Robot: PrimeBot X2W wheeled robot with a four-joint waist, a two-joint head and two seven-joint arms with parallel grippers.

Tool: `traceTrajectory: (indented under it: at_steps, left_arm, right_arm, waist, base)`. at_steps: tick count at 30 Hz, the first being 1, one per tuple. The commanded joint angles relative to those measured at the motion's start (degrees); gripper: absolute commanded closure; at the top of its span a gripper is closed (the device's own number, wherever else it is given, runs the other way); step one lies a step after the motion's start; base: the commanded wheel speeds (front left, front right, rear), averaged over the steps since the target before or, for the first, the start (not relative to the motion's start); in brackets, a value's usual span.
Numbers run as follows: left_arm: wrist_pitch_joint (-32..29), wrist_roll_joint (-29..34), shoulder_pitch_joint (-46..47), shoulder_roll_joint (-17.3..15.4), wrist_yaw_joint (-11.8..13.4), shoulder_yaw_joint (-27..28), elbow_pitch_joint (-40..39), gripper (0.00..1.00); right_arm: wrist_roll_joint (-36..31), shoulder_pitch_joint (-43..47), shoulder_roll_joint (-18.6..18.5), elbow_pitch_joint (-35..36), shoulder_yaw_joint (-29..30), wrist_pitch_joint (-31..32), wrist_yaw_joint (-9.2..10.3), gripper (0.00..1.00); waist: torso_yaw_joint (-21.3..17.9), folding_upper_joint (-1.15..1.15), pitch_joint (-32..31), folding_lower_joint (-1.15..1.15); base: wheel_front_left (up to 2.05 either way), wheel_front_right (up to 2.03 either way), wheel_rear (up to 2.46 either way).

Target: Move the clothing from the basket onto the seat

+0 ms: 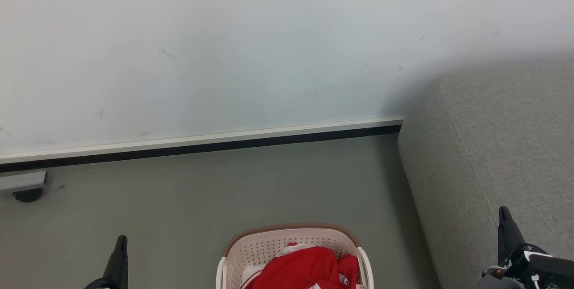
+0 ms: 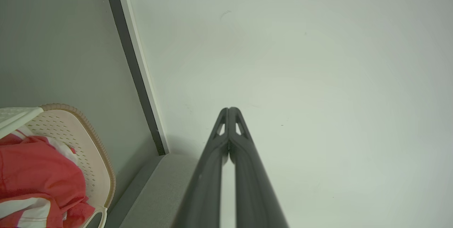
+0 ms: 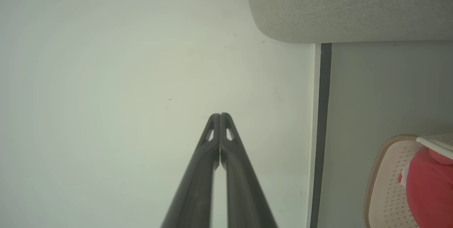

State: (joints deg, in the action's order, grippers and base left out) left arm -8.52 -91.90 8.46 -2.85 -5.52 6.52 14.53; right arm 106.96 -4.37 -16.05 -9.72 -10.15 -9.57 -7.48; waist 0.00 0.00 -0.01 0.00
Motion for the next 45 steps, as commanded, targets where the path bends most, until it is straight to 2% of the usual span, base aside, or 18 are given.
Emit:
traceTrajectory:
  at_steps: [1, 11, 12, 17, 29, 36, 45]
  left_arm:
    - [0.05, -0.48, 0.36, -0.05, -0.39, 0.05, 0.02, 1.0]
    - [0.05, -0.48, 0.36, -0.05, -0.39, 0.05, 0.02, 1.0]
    - [0.02, 0.0, -0.01, 0.0, 0.0, 0.02, 0.0, 0.0]
    - [0.12, 0.02, -1.68, 0.5, 0.07, -0.11, 2.08, 0.0]
    - [3.63, 2.31, -3.42, 0.39, -0.25, -1.02, 1.27, 0.0]
    - [5.9, 8.84, -4.28, 0.32, -0.27, -1.56, 0.34, 0.0]
    - [8.24, 19.27, -4.88, 0.24, 2.04, -3.37, -0.05, 0.0]
  right_arm:
    - [0.22, -0.58, -0.35, 0.26, -0.09, 0.02, -0.02, 1.0]
    - [0.22, -0.58, -0.35, 0.26, -0.09, 0.02, -0.02, 1.0]
    - [-0.01, 0.0, 0.01, 0.01, 0.0, -0.01, 0.0, 0.0]
    - [-0.09, 1.77, 1.28, -2.38, -0.48, -0.04, 0.01, 0.0]
    - [-4.2, 2.28, 2.97, -2.36, -0.55, -0.85, 0.01, 0.0]
    - [-10.49, 2.14, 4.15, -3.07, -0.32, -1.38, 0.0, 0.0]
    - [-21.09, 1.91, 5.35, -3.39, -0.41, -1.93, 0.0, 0.0]
  waist:
    - [0.0, 0.0, 0.0, 0.0]
    - [0.0, 0.0, 0.0, 0.0]
    - [0.0, 0.0, 0.0, 0.0]
    - [0.0, 0.0, -0.01, 0.0]
    - [-0.06, 0.0, -0.63, 0.0]
    - [-0.02, 0.0, -1.01, 0.0]
    - [0.2, 0.0, -1.34, 0.0]
  base:
    - [0.0, 0.0, 0.0]
    - [0.0, 0.0, 0.0]
    - [0.0, 0.0, 0.0]
    - [0.0, 0.0, 0.0]
    - [0.0, 0.0, 0.0]
    - [0.0, 0.0, 0.0]
    - [0.0, 0.0, 0.0]
